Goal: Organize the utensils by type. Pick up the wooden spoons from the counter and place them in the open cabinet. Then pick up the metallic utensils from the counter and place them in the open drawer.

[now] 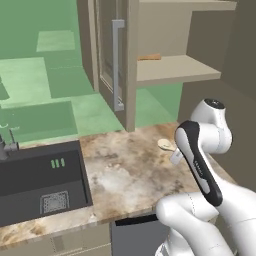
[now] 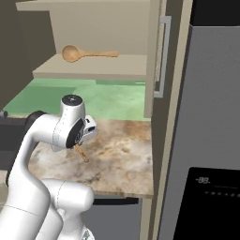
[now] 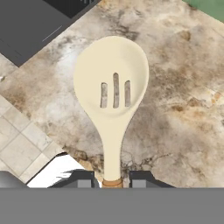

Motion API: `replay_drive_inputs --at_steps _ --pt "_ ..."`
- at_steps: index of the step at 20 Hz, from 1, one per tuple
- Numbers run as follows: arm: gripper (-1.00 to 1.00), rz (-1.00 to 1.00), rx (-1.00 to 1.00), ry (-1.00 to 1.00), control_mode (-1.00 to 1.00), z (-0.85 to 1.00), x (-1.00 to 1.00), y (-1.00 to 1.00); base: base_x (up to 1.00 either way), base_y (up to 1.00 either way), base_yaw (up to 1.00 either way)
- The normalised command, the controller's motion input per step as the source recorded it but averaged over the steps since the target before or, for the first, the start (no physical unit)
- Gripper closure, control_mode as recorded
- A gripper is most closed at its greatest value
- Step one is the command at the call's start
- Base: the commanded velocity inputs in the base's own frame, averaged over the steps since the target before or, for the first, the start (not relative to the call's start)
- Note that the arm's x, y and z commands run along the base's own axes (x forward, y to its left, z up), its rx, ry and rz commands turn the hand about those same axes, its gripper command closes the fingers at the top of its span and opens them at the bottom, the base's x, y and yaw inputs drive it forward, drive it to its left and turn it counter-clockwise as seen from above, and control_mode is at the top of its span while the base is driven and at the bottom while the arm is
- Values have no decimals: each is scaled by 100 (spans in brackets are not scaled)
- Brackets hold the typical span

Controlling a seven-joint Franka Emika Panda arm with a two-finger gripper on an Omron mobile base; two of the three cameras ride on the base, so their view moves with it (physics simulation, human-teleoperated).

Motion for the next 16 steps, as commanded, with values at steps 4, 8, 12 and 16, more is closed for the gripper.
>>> replay_drive_inputs --at_steps 4,8,12,16 --pt "100 0 0 0 100 0 0 0 37 0 0" --pt "100 0 0 0 100 0 0 0 16 0 0" --pt "100 0 0 0 100 0 0 0 10 0 -1" --pt "100 0 0 0 100 0 0 0 0 0 0"
